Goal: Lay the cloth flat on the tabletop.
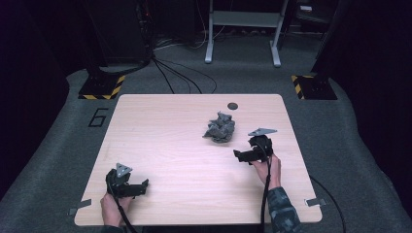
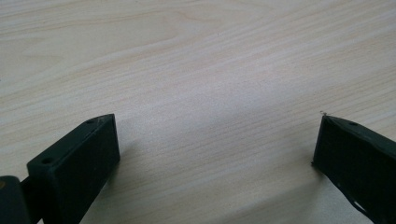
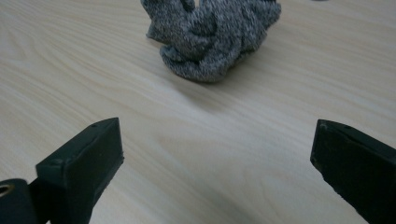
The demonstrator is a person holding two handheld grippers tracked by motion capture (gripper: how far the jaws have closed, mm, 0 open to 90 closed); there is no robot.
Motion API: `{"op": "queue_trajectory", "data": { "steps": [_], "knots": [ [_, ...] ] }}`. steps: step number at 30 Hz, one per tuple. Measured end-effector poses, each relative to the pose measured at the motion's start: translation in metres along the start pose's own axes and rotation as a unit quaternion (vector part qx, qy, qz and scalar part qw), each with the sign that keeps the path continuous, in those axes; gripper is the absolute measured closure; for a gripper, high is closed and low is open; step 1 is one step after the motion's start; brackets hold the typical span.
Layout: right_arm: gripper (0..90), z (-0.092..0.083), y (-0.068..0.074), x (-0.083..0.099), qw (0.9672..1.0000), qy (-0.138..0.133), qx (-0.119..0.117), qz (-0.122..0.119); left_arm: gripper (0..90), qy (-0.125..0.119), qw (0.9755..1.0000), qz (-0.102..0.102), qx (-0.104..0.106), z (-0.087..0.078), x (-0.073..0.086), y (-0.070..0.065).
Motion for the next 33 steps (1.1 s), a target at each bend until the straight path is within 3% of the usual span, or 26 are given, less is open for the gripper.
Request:
{"op": "queue_trajectory", "data": {
  "steps": [7,9,15,20,31,33],
  "knots": [
    [1.4,0.028,0.009,-0.032,0.9998,0.016,-0.008,-0.011,0.3,-0.001,1.0000,-0.001,0.000,0.000,0.000,0.000],
    [0.5,0.036,0.009,-0.038,0.9997,0.022,-0.010,-0.003,0.3,-0.001,1.0000,0.000,0.000,0.000,0.000,0.000],
    [0.0,0.059,0.008,-0.051,0.9990,0.043,-0.012,0.004,0.4,-0.001,1.0000,0.000,0.000,0.000,0.000,0.000],
    [1.6,0.067,0.006,-0.056,0.9989,0.046,-0.010,0.004,0.4,-0.002,1.0000,-0.001,0.000,0.000,0.000,0.000],
    [16.0,0.086,0.005,-0.064,0.9984,0.057,-0.003,0.001,0.4,-0.001,1.0000,-0.001,0.001,0.000,0.000,0.000],
    [25.8,0.091,0.004,-0.061,0.9979,0.064,0.000,0.006,0.4,-0.003,1.0000,-0.001,-0.001,0.000,0.000,0.000]
  ]
}}
Point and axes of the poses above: each handheld gripper's, and its own axes: z roughly forward along the jaws, x roughly out of its underside, y roughly to its left, the point moved 7 cm from there along z, roughly forward along the jaws, and after that the axes turned 1 degree about z, right-handed, at the moved point
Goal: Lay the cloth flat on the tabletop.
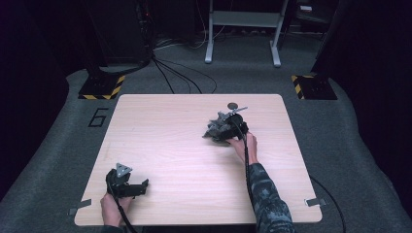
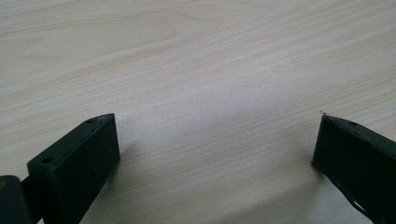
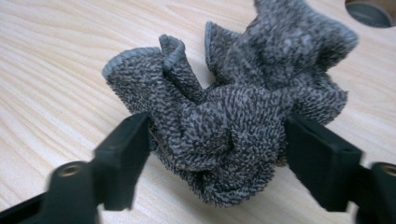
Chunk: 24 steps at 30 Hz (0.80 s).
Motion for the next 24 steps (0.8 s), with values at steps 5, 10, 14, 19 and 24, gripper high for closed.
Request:
{"op": "queue_trajectory", "data": {
  "steps": [5,10,14,19,24],
  "knots": [
    [37.7,0.004,-0.001,0.002,1.0000,0.000,-0.001,0.010,0.4,0.000,1.0000,0.000,0.000,0.000,0.000,0.000],
    [53.2,0.005,0.002,0.004,1.0000,0.001,-0.002,0.008,0.4,0.000,1.0000,0.000,0.000,0.000,0.000,0.000],
    [66.4,0.005,0.002,0.006,0.9998,-0.005,-0.013,0.012,0.4,0.001,1.0000,0.000,0.001,0.000,0.000,0.000],
    [70.4,0.003,0.004,0.006,0.9996,-0.016,-0.018,0.013,0.4,0.001,1.0000,0.000,0.001,0.000,0.000,0.000],
    [71.1,-0.007,0.011,0.003,0.9990,-0.036,-0.026,0.010,0.4,0.000,1.0000,0.000,0.000,0.000,0.000,0.000]
  ]
}}
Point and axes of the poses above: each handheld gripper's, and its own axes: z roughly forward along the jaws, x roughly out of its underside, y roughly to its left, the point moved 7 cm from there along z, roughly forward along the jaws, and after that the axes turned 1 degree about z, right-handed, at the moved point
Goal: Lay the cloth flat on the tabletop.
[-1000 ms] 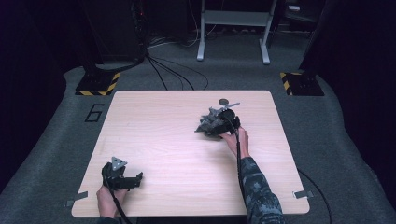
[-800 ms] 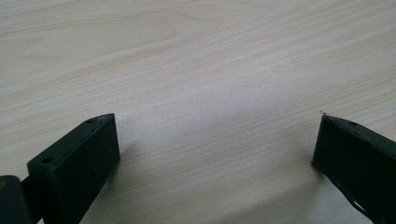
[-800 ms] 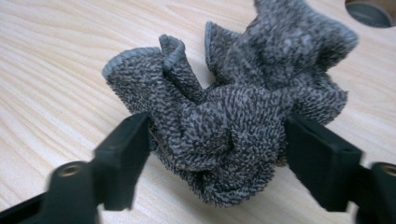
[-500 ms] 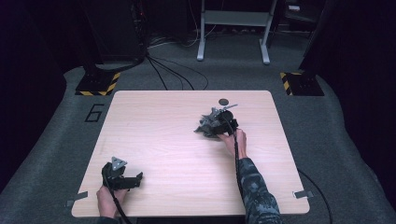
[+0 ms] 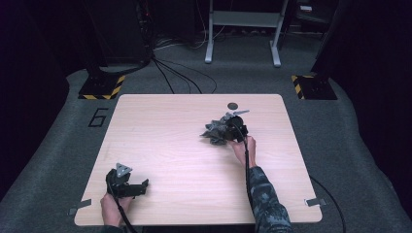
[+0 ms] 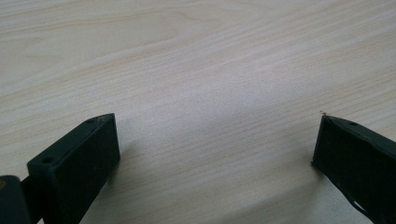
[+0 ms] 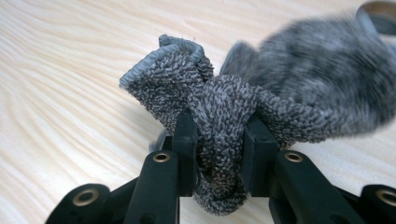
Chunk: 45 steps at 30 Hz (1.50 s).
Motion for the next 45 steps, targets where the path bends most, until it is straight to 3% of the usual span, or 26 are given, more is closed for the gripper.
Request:
{"op": "queue_trajectory", "data": {
  "steps": [4,13,24,37,41,45],
  "knots": [
    [71.1,-0.018,0.011,-0.009,0.9994,-0.031,-0.013,-0.008,0.4,0.000,1.0000,0.000,0.000,0.000,0.000,0.000],
    [71.1,-0.050,0.036,-0.018,0.9965,-0.065,-0.042,-0.032,0.4,0.000,1.0000,0.000,0.000,0.000,0.000,0.000],
    [70.9,-0.084,0.072,-0.008,0.9897,-0.091,-0.096,-0.054,0.4,0.002,1.0000,0.000,0.001,0.000,0.000,0.000],
    [70.2,-0.084,0.102,0.027,0.9860,-0.071,-0.132,-0.072,0.4,0.006,1.0000,0.001,0.003,-0.001,0.000,0.000],
    [69.0,-0.067,0.113,0.047,0.9837,-0.043,-0.154,-0.082,0.4,0.000,1.0000,0.000,0.000,0.000,0.000,0.000],
    [63.1,-0.051,0.117,0.062,0.9842,-0.018,-0.154,-0.085,0.4,0.002,1.0000,0.000,0.003,0.000,0.000,0.000]
  ]
}}
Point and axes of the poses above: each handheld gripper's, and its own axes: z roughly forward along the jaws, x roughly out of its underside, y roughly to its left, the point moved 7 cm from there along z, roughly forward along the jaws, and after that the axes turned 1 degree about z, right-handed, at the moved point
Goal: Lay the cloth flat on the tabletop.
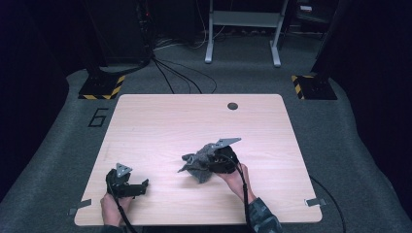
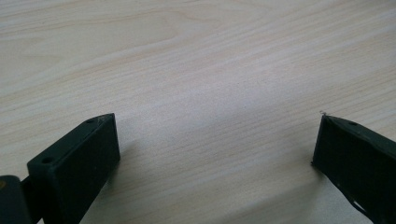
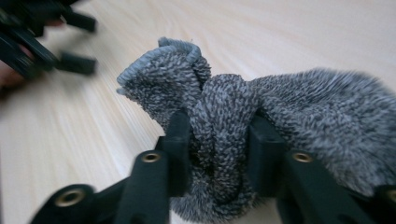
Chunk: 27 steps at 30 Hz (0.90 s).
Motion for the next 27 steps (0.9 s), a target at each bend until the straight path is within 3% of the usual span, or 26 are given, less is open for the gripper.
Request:
{"op": "queue_trajectory", "data": {
  "steps": [3,5,12,16,20,25,27],
  "knots": [
    [45.5,0.015,-0.003,0.014,0.9995,0.026,0.016,0.004,0.4,-0.002,1.0000,-0.001,-0.002,0.000,0.000,0.000],
    [35.0,0.014,-0.003,0.016,0.9996,0.022,0.018,0.001,0.4,-0.002,1.0000,0.000,-0.002,0.000,0.000,0.000],
    [23.0,-0.009,-0.003,0.013,0.9993,0.002,0.037,-0.005,0.2,-0.001,1.0000,-0.001,-0.002,0.000,-0.001,0.000],
    [23.2,-0.028,0.001,0.011,0.9986,-0.018,0.049,-0.009,0.1,0.003,0.9999,0.002,0.013,0.001,-0.003,-0.007],
    [24.0,-0.034,0.009,0.013,0.9983,-0.019,0.053,-0.013,1.1,-0.006,0.9993,0.006,0.036,0.001,-0.012,-0.021],
    [32.0,-0.031,0.029,0.024,0.9982,-0.008,0.053,-0.026,2.6,-0.018,0.9955,0.017,0.091,0.002,-0.031,-0.048],
    [39.1,-0.021,0.041,0.034,0.9978,0.009,0.053,-0.039,5.5,-0.021,0.9936,0.028,0.107,0.003,-0.036,-0.058]
  ]
}}
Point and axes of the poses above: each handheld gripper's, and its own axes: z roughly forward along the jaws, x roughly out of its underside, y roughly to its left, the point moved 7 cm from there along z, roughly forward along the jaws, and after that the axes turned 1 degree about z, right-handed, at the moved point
